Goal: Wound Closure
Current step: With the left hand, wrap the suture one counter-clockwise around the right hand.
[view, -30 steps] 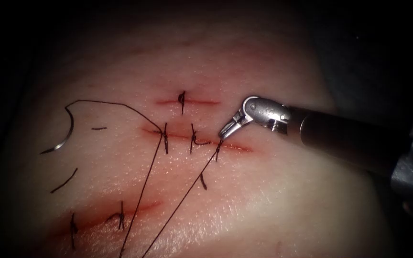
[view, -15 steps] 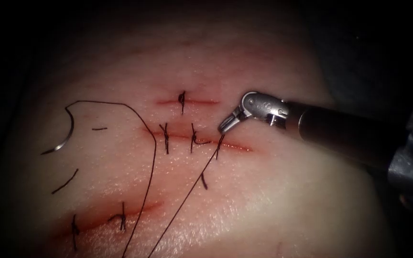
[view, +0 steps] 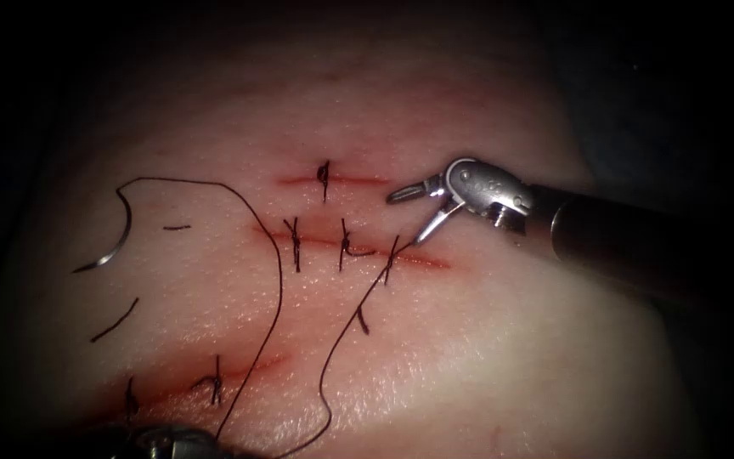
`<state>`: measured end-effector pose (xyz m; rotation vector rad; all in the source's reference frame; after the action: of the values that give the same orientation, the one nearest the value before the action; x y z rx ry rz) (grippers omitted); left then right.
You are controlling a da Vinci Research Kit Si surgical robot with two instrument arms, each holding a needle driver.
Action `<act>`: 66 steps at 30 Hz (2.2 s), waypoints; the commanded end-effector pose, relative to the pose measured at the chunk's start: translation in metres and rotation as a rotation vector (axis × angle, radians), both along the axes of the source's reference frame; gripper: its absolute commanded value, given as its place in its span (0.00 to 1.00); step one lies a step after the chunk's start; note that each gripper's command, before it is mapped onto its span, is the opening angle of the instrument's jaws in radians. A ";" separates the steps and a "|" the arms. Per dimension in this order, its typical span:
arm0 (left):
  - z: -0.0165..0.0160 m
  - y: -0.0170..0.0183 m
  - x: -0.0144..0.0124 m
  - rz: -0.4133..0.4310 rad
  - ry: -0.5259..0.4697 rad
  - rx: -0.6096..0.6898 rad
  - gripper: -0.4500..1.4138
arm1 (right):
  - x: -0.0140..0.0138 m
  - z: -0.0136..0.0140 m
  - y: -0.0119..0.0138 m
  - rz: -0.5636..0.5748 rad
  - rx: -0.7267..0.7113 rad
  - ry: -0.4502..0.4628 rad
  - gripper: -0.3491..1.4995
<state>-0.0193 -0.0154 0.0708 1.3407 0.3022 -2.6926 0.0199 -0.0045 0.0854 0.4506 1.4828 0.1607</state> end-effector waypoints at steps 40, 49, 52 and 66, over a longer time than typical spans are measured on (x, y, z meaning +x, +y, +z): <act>0.0060 0.0263 -0.0088 0.000 0.040 -0.228 0.00 | 0.0072 -0.0034 -0.0071 0.342 -0.041 0.280 0.00; 0.0133 0.0272 -0.0077 0.032 0.079 -0.171 0.00 | 0.0064 -0.0055 -0.0083 0.344 0.003 0.424 0.00; 0.0145 0.0265 -0.0078 0.037 0.077 -0.156 0.00 | 0.0060 -0.0058 -0.0084 0.409 0.031 0.425 0.00; 0.0206 0.0191 -0.0090 0.007 0.022 -0.089 0.00 | 0.0061 -0.0057 -0.0094 0.764 0.533 0.277 0.00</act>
<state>-0.0278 0.0028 0.0909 1.2872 0.1910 -2.6814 0.0249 -0.0143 0.0792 0.3043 1.8133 1.1717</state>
